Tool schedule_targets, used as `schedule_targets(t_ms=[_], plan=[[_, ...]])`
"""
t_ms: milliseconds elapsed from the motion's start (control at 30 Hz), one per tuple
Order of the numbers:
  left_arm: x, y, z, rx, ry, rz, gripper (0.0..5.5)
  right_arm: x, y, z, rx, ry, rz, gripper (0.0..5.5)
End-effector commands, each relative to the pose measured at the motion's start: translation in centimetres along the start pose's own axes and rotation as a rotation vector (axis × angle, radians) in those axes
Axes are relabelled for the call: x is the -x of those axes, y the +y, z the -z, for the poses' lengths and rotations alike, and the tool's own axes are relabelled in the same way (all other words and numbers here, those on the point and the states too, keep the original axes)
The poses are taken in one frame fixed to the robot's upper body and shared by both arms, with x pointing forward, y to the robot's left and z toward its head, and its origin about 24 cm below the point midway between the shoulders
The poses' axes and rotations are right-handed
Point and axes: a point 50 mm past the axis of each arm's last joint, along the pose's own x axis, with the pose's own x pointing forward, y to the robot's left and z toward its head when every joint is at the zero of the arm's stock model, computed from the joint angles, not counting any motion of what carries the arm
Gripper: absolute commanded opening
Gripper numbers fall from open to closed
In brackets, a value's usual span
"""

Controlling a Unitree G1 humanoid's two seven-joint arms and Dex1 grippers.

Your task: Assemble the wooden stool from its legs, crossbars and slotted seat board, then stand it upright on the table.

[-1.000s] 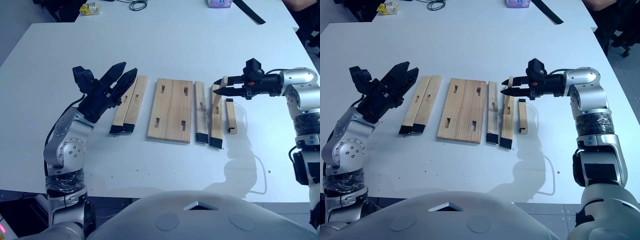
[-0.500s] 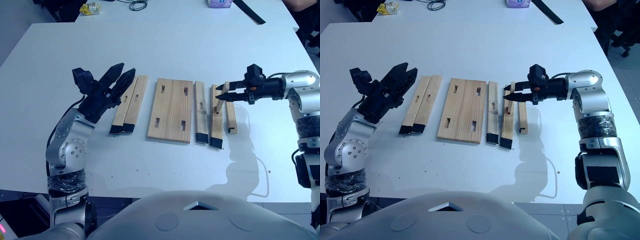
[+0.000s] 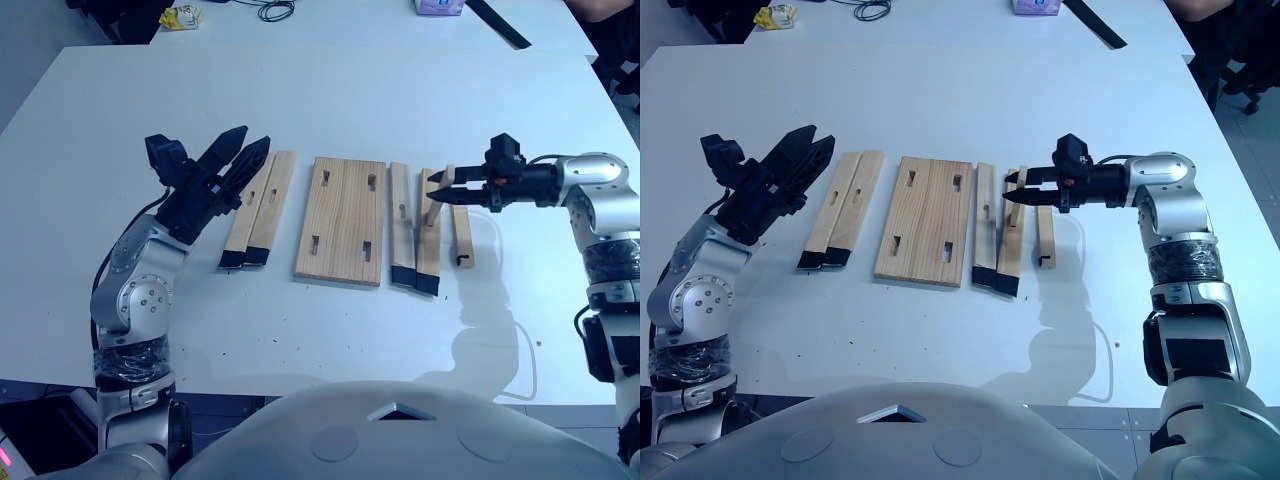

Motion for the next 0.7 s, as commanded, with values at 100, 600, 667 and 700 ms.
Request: schedule_targets(t_ms=[100,600,667,700], plan=[[-0.5,0.1,-0.2,-0.005,0.026,0.021,2.86,0.2,0.4,2.0,-0.048,0.003,0.059,1.32],[-0.6,-0.1,0.0,0.01,0.041,0.035,2.86,-0.4,2.1,5.9,-0.147,0.054,0.154,1.32],[-0.7,-0.1,0.0,0.011,0.042,0.037,2.86,-1.0,2.3,6.0,-0.123,0.089,0.142,1.32],[-0.8,-0.1,-0.1,0.012,0.041,0.037,2.86,-1.2,2.4,6.1,-0.112,0.101,0.138,1.32]])
